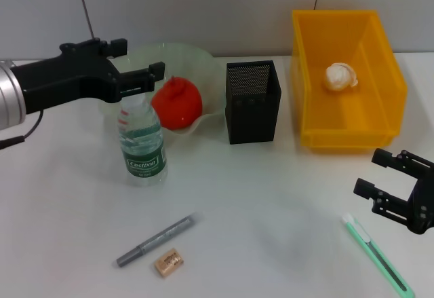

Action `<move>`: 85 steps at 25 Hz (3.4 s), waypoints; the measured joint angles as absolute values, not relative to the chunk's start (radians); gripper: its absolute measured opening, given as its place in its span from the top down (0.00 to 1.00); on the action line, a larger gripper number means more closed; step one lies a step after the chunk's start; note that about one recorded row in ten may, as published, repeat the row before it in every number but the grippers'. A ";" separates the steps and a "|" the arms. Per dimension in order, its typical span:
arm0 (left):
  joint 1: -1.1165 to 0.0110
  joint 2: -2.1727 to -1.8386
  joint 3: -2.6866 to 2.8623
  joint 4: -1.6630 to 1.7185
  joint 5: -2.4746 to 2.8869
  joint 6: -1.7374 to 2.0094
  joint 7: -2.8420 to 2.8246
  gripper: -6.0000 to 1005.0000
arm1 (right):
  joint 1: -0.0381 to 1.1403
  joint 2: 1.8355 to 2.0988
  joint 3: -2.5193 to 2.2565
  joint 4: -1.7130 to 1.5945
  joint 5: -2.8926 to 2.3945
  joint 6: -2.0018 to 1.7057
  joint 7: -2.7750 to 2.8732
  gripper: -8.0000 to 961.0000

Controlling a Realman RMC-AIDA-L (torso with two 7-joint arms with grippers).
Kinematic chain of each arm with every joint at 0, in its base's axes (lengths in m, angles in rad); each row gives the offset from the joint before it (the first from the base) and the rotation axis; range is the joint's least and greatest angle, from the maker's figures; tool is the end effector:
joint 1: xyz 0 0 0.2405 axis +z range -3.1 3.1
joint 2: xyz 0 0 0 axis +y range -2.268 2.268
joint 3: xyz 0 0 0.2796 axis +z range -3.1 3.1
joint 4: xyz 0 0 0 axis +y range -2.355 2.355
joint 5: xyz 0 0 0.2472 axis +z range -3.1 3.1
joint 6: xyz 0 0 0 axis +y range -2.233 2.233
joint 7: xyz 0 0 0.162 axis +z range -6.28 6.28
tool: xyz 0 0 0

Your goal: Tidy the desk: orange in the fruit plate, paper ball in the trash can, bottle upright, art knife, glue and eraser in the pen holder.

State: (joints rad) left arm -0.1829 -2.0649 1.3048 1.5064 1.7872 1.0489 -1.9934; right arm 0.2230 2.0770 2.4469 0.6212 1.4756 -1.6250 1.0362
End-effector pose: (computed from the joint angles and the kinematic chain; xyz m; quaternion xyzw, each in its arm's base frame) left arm -0.2009 0.3930 0.0424 -0.8984 -0.2189 -0.2196 0.3110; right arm 0.3634 0.2921 0.0013 -0.8855 0.1829 0.3296 0.2718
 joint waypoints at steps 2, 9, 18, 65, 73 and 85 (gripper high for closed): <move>-0.183 -2.065 1.305 1.506 1.787 1.049 -1.993 0.19 | 0.222 2.077 2.445 0.621 1.474 -1.625 1.036 0.28; -0.297 -2.063 1.064 1.276 1.632 1.435 -1.728 0.19 | 0.217 2.075 2.441 0.622 1.471 -1.627 1.039 0.28; -0.292 -2.064 0.987 1.165 1.636 1.605 -1.486 0.19 | 0.224 2.073 2.447 0.703 1.408 -1.623 1.136 0.28; -0.310 -2.070 0.991 0.873 1.748 1.529 -1.174 0.19 | 0.614 2.062 1.799 1.441 0.406 -1.661 2.613 0.28; -0.309 -2.071 0.999 0.871 1.747 1.532 -1.178 0.19 | 0.633 2.076 1.728 1.385 0.401 -1.655 2.667 0.28; -0.315 -2.071 1.001 0.871 1.746 1.531 -1.180 0.19 | 0.643 2.077 1.726 1.316 0.414 -1.657 2.688 0.28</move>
